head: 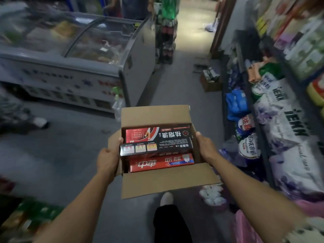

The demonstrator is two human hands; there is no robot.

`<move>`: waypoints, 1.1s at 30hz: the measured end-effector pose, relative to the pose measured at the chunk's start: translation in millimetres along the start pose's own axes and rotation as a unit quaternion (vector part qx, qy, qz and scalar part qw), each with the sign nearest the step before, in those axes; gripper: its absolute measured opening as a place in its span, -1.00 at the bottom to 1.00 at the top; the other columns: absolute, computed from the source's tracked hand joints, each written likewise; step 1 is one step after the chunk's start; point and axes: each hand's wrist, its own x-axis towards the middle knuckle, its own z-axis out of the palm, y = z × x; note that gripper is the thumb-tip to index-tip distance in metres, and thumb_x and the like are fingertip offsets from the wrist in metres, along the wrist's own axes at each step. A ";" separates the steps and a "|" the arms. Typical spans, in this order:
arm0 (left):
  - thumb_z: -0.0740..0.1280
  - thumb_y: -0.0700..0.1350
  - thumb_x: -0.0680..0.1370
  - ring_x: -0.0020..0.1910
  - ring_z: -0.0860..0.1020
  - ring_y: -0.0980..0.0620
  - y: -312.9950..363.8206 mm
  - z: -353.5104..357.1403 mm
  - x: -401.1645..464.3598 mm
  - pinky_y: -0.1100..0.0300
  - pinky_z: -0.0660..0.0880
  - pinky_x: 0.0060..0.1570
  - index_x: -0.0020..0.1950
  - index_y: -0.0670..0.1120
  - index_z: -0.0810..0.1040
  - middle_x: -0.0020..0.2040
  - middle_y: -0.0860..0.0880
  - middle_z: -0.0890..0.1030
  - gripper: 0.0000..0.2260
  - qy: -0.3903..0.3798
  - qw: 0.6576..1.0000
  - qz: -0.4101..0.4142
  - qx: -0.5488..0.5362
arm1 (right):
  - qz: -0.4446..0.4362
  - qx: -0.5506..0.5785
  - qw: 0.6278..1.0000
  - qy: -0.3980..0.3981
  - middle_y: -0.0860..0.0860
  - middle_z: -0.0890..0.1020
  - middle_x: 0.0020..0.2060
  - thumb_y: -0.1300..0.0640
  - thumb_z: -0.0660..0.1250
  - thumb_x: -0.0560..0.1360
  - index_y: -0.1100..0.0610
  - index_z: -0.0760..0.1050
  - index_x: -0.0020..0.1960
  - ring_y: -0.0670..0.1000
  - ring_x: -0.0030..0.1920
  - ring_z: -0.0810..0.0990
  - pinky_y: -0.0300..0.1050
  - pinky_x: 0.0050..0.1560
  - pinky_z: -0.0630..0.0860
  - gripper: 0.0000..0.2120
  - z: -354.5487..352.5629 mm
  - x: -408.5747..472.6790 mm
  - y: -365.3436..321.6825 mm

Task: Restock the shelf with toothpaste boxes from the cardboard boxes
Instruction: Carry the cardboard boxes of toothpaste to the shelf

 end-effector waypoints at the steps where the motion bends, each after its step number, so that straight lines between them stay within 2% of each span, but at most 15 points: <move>1: 0.30 0.40 0.40 -0.15 0.52 -0.11 16.2 23.1 19.0 0.08 0.41 -0.25 -0.04 -0.24 0.50 -0.08 -0.19 0.58 -0.34 -0.013 1.000 0.002 0.000 | 0.009 -0.003 1.000 0.015 0.17 0.61 0.01 -0.09 0.01 0.65 0.25 0.59 0.07 0.06 0.00 0.54 -0.12 -0.03 0.38 -0.49 -8.4 27.5 -3.0; 4: 0.32 0.37 0.41 -0.16 0.54 -0.11 75.5 94.9 74.2 0.06 0.45 -0.23 -0.02 -0.25 0.52 -0.14 -0.16 0.58 -0.35 -0.050 0.999 0.003 -0.005 | 0.022 -0.005 0.999 0.036 0.17 0.64 0.02 -0.13 0.00 0.64 0.22 0.60 0.06 0.12 0.05 0.58 -0.03 0.09 0.46 -0.47 -41.1 110.7 -20.1; 7: 0.33 0.33 0.42 -0.19 0.54 -0.07 138.5 163.2 122.7 0.08 0.44 -0.28 0.01 -0.26 0.52 -0.14 -0.15 0.59 -0.37 -0.085 0.996 0.019 0.009 | 0.042 0.005 0.997 0.067 0.09 0.58 -0.08 -0.09 0.01 0.65 0.23 0.58 0.08 0.06 -0.05 0.54 -0.16 -0.06 0.36 -0.51 -79.8 182.4 -42.2; 10: 0.31 0.38 0.40 -0.08 0.56 -0.10 197.4 227.5 167.3 0.04 0.49 -0.18 0.05 -0.20 0.50 -0.04 -0.16 0.59 -0.37 -0.117 0.993 0.027 0.020 | 0.063 0.013 0.994 0.093 0.10 0.58 -0.09 -0.13 0.00 0.64 0.16 0.57 0.03 0.07 -0.08 0.55 -0.13 -0.05 0.40 -0.52 -114.9 251.9 -59.0; 13: 0.30 0.41 0.36 -0.04 0.57 -0.12 251.0 291.4 213.7 0.00 0.52 -0.11 0.03 -0.16 0.48 -0.02 -0.14 0.59 -0.36 -0.152 0.987 0.042 0.028 | 0.083 0.015 0.989 0.122 0.12 0.62 -0.07 -0.17 0.00 0.63 0.20 0.59 0.03 0.10 -0.05 0.58 -0.06 0.02 0.48 -0.46 -142.1 318.6 -68.8; 17: 0.33 0.36 0.40 -0.04 0.57 -0.12 320.8 382.4 280.3 0.07 0.47 -0.14 0.06 -0.18 0.50 0.00 -0.15 0.60 -0.40 -0.177 0.981 0.071 0.036 | 0.091 0.018 0.983 0.159 0.14 0.62 -0.05 -0.15 -0.03 0.64 0.24 0.58 0.05 0.07 -0.06 0.56 -0.10 -0.03 0.43 -0.43 -175.1 417.4 -87.0; 21: 0.33 0.29 0.45 -0.09 0.54 -0.07 390.8 471.9 349.0 0.12 0.40 -0.23 0.06 -0.18 0.49 -0.03 -0.13 0.57 -0.47 -0.215 0.971 0.092 0.048 | 0.106 0.024 0.973 0.206 0.15 0.63 0.07 -0.22 -0.02 0.61 0.18 0.59 0.14 0.13 0.09 0.57 0.03 0.18 0.46 -0.42 -197.6 523.0 -96.0; 24: 0.33 0.35 0.40 -0.05 0.55 -0.09 448.7 538.6 405.7 0.08 0.44 -0.18 0.09 -0.17 0.48 -0.01 -0.11 0.56 -0.39 -0.235 0.966 0.100 0.049 | 0.131 0.039 0.962 0.238 0.16 0.65 0.02 -0.32 -0.01 0.56 0.15 0.60 0.08 0.15 0.05 0.61 0.11 0.17 0.49 -0.36 -221.2 611.3 -103.1; 26: 0.33 0.39 0.37 -0.04 0.56 -0.09 484.5 577.8 433.7 0.05 0.47 -0.14 0.09 -0.18 0.49 0.00 -0.12 0.58 -0.34 -0.242 0.962 0.103 0.067 | 0.145 0.055 0.955 0.251 0.15 0.64 0.04 -0.28 0.02 0.58 0.17 0.59 0.08 0.14 0.07 0.59 0.07 0.18 0.47 -0.41 -237.2 657.8 -117.5; 29: 0.34 0.36 0.38 -0.05 0.57 -0.10 533.8 635.0 470.4 0.05 0.47 -0.13 0.09 -0.18 0.50 0.00 -0.14 0.59 -0.37 -0.253 0.960 0.100 0.071 | 0.137 0.022 0.958 0.249 0.15 0.62 -0.03 -0.12 -0.02 0.64 0.20 0.55 -0.05 0.07 -0.01 0.55 -0.09 -0.03 0.38 -0.50 -261.4 720.7 -133.5; 31: 0.34 0.37 0.38 -0.05 0.56 -0.08 563.6 674.8 495.0 0.05 0.46 -0.12 0.07 -0.18 0.49 0.01 -0.12 0.59 -0.37 -0.271 0.954 0.100 0.083 | 0.135 -0.003 0.960 0.245 0.10 0.63 -0.11 -0.15 -0.03 0.63 0.09 0.51 -0.15 0.06 -0.07 0.58 -0.16 -0.16 0.37 -0.54 -276.9 770.8 -135.0; 33: 0.34 0.39 0.37 -0.04 0.56 -0.07 591.2 719.9 522.2 0.05 0.45 -0.12 0.05 -0.17 0.48 0.01 -0.10 0.58 -0.36 -0.276 0.952 0.102 0.082 | 0.142 0.006 0.963 0.228 0.04 0.58 -0.16 -0.02 0.02 0.66 -0.01 0.45 -0.18 0.07 -0.06 0.57 -0.35 -0.29 0.32 -0.67 -296.1 825.0 -139.0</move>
